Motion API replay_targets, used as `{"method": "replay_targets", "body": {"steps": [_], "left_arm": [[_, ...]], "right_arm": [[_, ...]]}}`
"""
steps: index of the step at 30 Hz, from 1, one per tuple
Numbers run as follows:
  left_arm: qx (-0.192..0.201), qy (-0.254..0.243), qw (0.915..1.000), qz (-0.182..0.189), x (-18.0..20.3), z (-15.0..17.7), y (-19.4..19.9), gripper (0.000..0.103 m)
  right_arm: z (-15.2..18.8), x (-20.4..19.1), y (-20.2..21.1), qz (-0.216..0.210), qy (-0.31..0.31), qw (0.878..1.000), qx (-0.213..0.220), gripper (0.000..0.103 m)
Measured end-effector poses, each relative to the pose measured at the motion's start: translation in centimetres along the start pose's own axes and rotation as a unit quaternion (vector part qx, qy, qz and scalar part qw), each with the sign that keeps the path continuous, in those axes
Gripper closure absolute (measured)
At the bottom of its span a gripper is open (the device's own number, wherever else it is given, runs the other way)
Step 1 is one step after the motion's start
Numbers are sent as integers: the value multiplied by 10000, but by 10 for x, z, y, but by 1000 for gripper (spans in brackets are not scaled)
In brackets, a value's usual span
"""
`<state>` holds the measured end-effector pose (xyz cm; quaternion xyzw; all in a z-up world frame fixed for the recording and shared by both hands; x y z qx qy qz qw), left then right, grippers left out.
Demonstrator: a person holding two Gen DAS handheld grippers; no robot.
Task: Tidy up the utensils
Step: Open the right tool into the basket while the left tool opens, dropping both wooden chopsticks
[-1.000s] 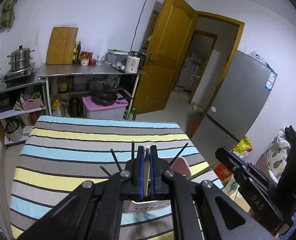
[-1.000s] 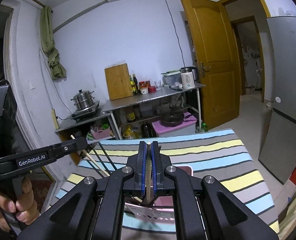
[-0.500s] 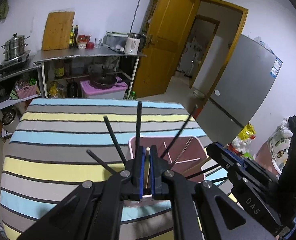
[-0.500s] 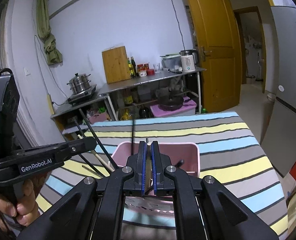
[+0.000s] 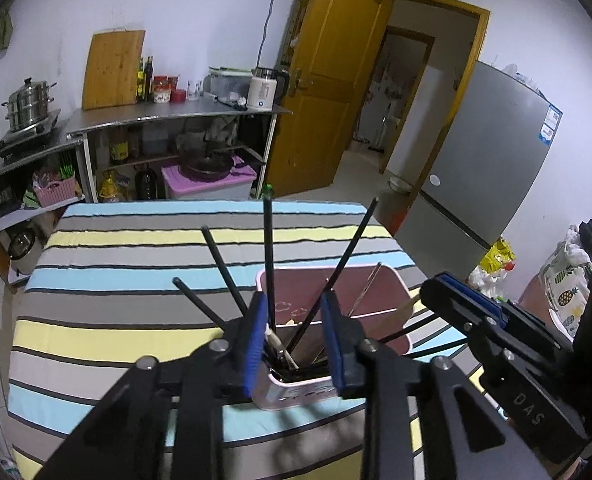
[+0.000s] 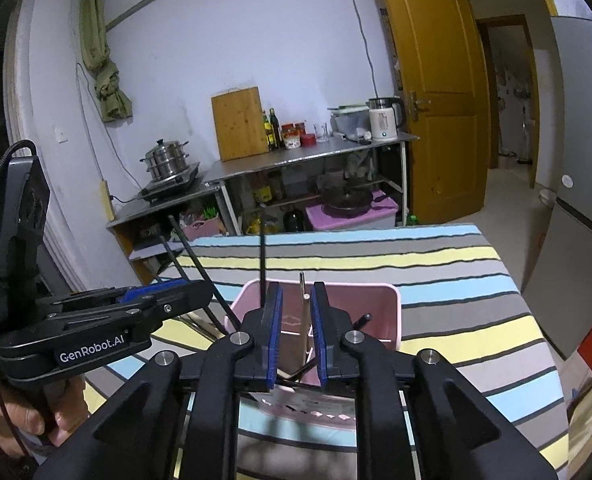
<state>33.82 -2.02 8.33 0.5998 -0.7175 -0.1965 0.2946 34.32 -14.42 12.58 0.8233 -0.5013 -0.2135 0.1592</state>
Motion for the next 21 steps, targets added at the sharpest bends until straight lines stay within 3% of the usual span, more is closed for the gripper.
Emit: {"method": "replay_targets", "body": {"steps": [10, 21], "left_arm": [[292, 51, 9996, 16, -8, 5, 41, 70], [510, 28, 9987, -24, -6, 42, 81, 65]], "right_arm": [[3, -4, 46, 27, -31, 9997, 223, 87], [31, -15, 88, 104, -13, 9995, 298, 78]]}}
Point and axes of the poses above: each gripper's, at about its wrist camera, not at the fingertips, and y roughly against the way its jaws point, x to its right, z to its underside, the point moved 8 cm from there along -y, roughly the way its jaws point, and after that the axes turned 5 degrees about -z, right-handed, at the moved point
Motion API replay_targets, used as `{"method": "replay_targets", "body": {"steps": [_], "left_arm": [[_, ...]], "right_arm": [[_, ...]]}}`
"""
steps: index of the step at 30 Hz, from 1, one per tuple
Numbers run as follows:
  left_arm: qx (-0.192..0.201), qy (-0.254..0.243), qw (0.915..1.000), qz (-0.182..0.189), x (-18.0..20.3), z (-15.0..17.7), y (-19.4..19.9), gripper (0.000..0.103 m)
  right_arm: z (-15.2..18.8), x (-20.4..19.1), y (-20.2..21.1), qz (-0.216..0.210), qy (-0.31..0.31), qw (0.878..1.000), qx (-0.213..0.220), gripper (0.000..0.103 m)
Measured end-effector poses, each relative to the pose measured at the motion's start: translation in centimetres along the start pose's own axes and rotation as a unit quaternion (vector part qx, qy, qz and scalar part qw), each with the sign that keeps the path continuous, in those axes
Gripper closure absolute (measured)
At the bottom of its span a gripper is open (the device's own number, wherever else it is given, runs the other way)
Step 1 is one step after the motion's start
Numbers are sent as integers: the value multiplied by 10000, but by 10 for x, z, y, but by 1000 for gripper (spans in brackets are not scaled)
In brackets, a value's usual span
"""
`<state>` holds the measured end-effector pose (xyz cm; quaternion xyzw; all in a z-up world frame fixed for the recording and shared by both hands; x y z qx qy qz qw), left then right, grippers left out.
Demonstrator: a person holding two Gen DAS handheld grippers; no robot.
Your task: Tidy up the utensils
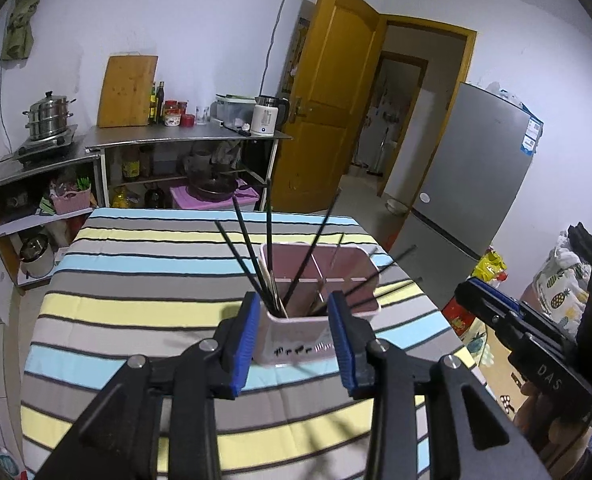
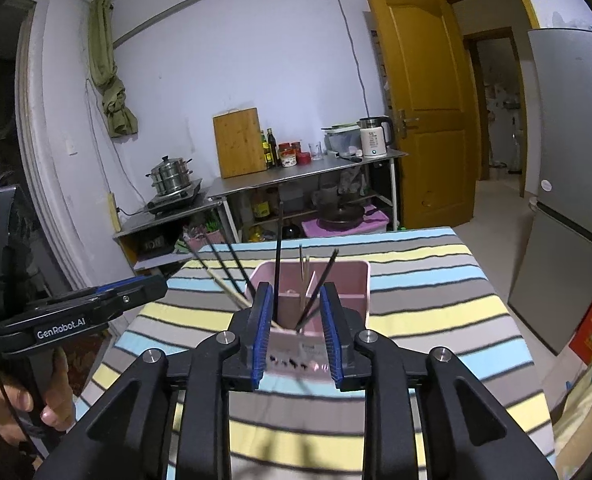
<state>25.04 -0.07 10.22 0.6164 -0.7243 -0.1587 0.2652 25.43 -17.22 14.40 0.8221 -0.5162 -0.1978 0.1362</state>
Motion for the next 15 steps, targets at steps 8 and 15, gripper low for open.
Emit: {"method": "replay_targets", "body": {"steps": [8, 15], "left_arm": [[45, -12, 10000, -1, 6, 35, 18, 63], [90, -71, 9998, -153, 9, 66, 25, 62]], "right_arm": [[39, -8, 23, 77, 46, 9999, -70, 77], [69, -13, 39, 129, 56, 9999, -26, 75]]}}
Point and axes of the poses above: each gripper's, at about its wrist camera, not at the fingertips, and y roughly against the way its jaws point, x to its right, z to its underside, the point moved 8 cm from there along -y, roughly the way its jaws point, and after that the axes turned 5 degrees about -z, right-handed, at the moved point
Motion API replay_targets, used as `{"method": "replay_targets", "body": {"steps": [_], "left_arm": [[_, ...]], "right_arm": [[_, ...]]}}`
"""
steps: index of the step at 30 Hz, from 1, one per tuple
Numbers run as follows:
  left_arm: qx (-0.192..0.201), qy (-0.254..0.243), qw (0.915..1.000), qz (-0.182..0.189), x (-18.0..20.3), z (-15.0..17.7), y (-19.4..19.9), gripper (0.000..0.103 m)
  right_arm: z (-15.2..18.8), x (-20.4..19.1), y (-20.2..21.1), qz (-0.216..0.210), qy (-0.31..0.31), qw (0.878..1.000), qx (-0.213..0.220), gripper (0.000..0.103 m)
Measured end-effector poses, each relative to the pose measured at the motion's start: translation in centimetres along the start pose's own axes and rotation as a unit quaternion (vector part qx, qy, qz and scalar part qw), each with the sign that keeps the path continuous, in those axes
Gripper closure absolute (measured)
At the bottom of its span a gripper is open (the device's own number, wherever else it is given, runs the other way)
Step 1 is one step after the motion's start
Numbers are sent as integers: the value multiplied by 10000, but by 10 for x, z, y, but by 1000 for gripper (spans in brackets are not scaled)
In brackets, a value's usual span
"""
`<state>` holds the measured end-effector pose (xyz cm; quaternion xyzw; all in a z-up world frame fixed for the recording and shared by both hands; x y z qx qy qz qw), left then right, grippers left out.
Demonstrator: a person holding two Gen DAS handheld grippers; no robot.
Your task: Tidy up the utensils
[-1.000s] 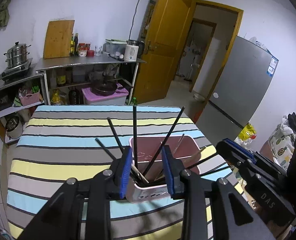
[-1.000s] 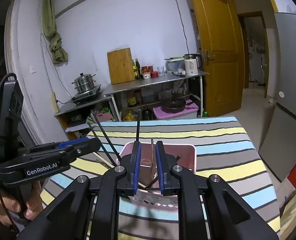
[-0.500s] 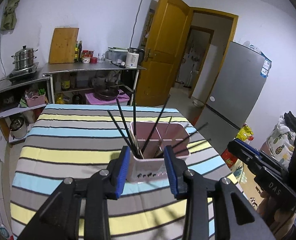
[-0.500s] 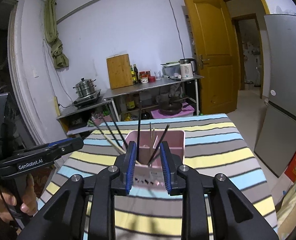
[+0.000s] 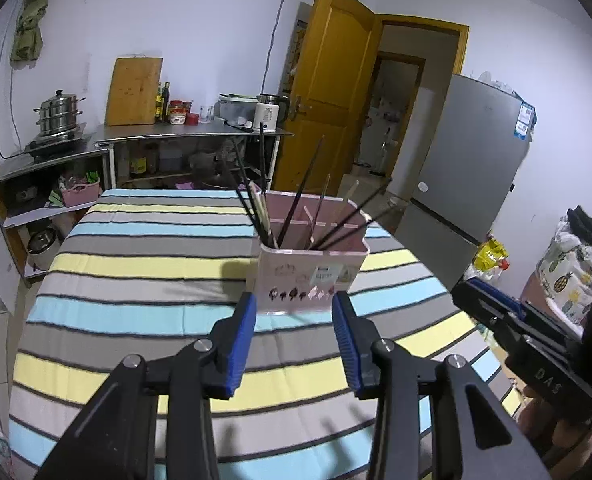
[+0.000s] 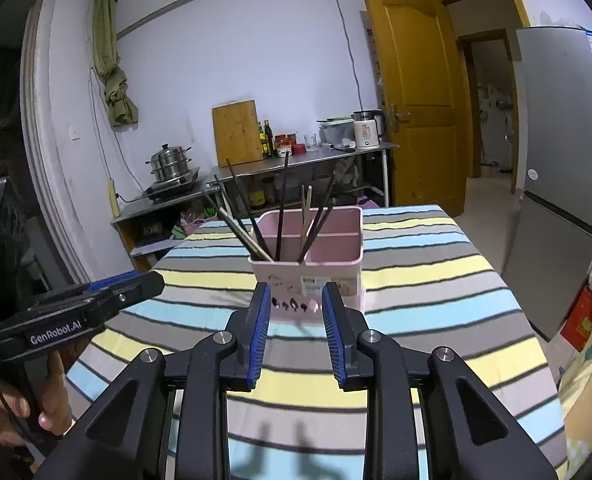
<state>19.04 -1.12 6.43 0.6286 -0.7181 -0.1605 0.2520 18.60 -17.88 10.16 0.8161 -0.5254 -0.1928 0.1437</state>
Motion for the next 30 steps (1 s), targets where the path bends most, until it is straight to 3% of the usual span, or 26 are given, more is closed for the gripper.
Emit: {"method": "replay_targets", "body": {"steps": [7, 17, 30], "left_arm": [[-68, -58, 9999, -95, 6, 28, -1, 62], [277, -218, 9990, -273, 12, 59, 4, 62], [196, -246, 9990, -325, 12, 92, 3, 62]], "right_arm": [[30, -3, 5, 58, 78, 9999, -66, 74], [72, -1, 8, 153, 139, 9998, -41, 74], [92, 1, 9, 260, 127, 9996, -39, 74]]}}
Point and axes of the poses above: each gripper's, at about its wrist camera, not at the fingertips, and y roughly against the way its jaws point, x to its right, z to its underside, the point moved 8 cm from there along -y, roughly the way its jaws point, and after that the axes turned 5 degrees about -z, right-handed, at the moved point
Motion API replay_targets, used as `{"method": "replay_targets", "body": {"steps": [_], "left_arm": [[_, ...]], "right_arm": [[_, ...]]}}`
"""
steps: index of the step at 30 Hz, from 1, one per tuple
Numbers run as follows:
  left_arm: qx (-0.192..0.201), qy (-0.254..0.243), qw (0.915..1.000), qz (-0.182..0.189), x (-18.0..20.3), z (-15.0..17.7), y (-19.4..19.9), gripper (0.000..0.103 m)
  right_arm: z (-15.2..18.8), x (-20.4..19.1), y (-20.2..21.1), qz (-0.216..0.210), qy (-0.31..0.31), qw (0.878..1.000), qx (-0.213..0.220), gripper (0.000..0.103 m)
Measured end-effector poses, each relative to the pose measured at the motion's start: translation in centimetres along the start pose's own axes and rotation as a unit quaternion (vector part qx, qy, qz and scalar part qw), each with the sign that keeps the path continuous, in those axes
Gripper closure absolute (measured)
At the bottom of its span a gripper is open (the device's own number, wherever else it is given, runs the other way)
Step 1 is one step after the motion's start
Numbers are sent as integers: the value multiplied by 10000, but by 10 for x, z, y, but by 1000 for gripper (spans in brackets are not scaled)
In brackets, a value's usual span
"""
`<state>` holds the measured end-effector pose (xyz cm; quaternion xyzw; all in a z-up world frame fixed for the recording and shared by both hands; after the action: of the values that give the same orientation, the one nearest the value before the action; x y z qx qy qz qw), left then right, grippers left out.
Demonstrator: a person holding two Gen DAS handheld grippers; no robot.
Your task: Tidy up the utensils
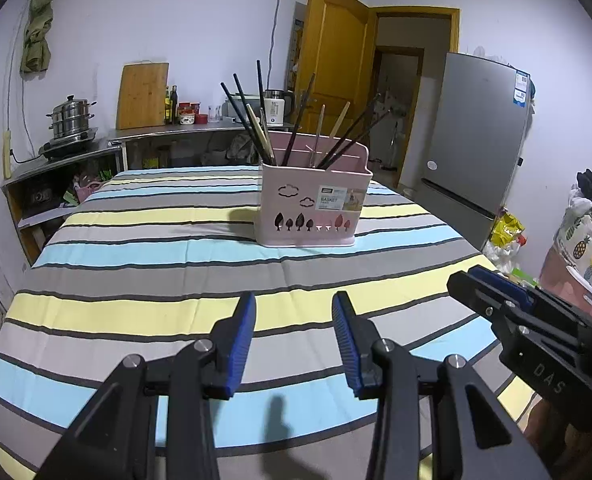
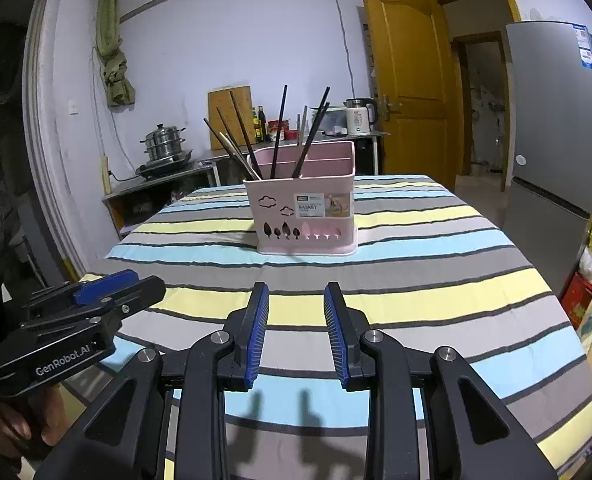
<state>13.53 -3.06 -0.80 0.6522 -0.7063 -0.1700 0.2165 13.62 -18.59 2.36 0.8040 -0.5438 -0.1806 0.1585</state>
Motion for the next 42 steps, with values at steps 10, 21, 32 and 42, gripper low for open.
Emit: {"method": "replay_targets", "body": {"steps": [10, 21, 32, 42], "left_arm": [[20, 59, 10000, -60, -4, 3, 1, 62], [16, 114, 9998, -152, -9, 5, 2, 62], [-23, 90, 9998, -197, -7, 7, 3, 62], [-38, 71, 9997, -231, -7, 8, 4, 62]], "right_arm": [[6, -8, 2, -17, 58, 10000, -56, 73], [8, -8, 2, -38, 38, 10000, -66, 73], [8, -9, 3, -37, 31, 9999, -89, 73], [8, -8, 6, -31, 9, 10000, -85, 73]]}}
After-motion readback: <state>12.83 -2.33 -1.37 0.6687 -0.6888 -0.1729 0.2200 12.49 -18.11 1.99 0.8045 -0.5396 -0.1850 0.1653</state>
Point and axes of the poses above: each gripper's, at about its wrist camera, not at the fingertips, and y roughly against the way its jaws point, x to its right, z to its underside, the point moved 8 cm from there along -y, roughly the way its jaws point, and after that the axes turned 5 degrees about -z, right-handed, at the moved point
